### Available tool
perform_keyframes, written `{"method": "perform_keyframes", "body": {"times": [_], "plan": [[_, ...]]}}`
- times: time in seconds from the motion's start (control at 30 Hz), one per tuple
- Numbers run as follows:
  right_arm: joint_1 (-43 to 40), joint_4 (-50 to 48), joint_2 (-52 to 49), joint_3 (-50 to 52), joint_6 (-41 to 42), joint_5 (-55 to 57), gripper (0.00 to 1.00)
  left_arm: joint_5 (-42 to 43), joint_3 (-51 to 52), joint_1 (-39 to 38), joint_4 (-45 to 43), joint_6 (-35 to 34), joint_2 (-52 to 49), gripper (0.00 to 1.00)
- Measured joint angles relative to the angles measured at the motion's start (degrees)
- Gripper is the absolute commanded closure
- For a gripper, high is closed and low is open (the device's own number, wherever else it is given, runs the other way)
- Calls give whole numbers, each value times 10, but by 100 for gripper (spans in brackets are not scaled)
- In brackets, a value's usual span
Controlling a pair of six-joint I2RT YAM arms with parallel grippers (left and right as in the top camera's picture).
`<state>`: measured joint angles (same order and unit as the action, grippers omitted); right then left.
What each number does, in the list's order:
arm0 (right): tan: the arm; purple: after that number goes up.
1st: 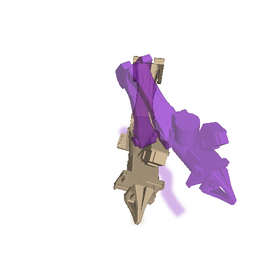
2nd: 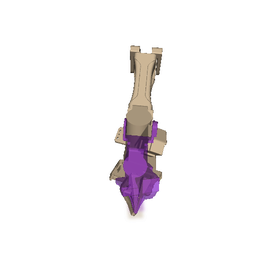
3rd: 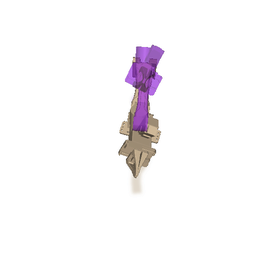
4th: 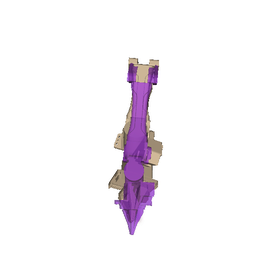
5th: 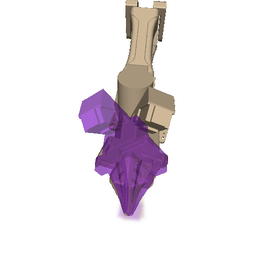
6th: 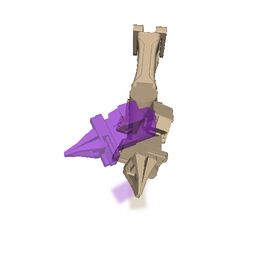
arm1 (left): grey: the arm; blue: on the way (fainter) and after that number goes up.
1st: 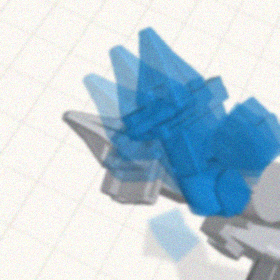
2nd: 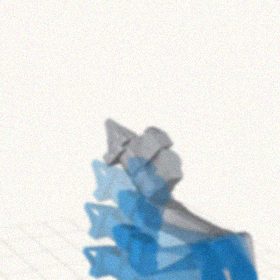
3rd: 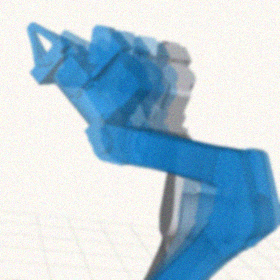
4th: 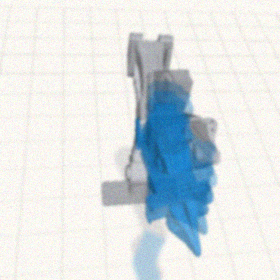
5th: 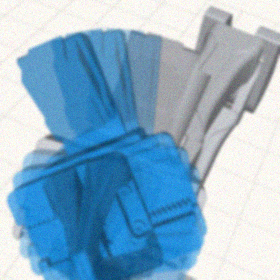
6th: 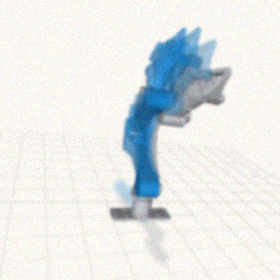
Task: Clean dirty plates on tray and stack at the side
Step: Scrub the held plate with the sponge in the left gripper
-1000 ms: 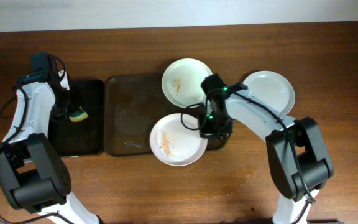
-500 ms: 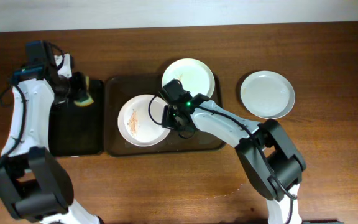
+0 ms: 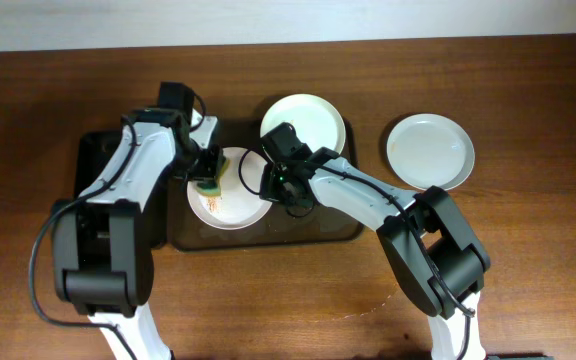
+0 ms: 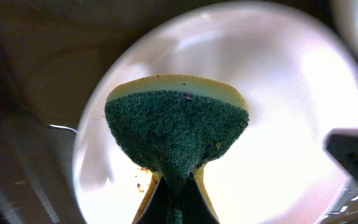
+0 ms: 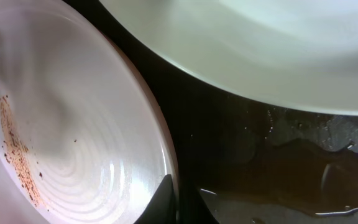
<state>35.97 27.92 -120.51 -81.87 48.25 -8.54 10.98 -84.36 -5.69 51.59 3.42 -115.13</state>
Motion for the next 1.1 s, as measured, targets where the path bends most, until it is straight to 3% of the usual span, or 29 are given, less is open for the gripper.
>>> {"method": "perform_keyframes", "body": {"times": [0.3,0.47,0.57,0.77,0.97,1.1], "plan": [[0,0,0,0,-1,-3,96,15,40,1,25,-3,-16,99],[-1,-2,-1,0,-2,-3,96,68,53,4,-66,44,-16,99],[-3,-7,-2,-1,2,-6,96,10,54,-2,-113,-16,-16,99],[0,-12,-3,-1,0,-22,96,-80,45,-10,-30,-138,-11,100],[-1,-10,-3,-1,-3,-23,96,86,50,5,-17,33,-12,99],[-20,-28,-9,-1,-2,-62,96,117,52,3,-45,46,-16,99]]}}
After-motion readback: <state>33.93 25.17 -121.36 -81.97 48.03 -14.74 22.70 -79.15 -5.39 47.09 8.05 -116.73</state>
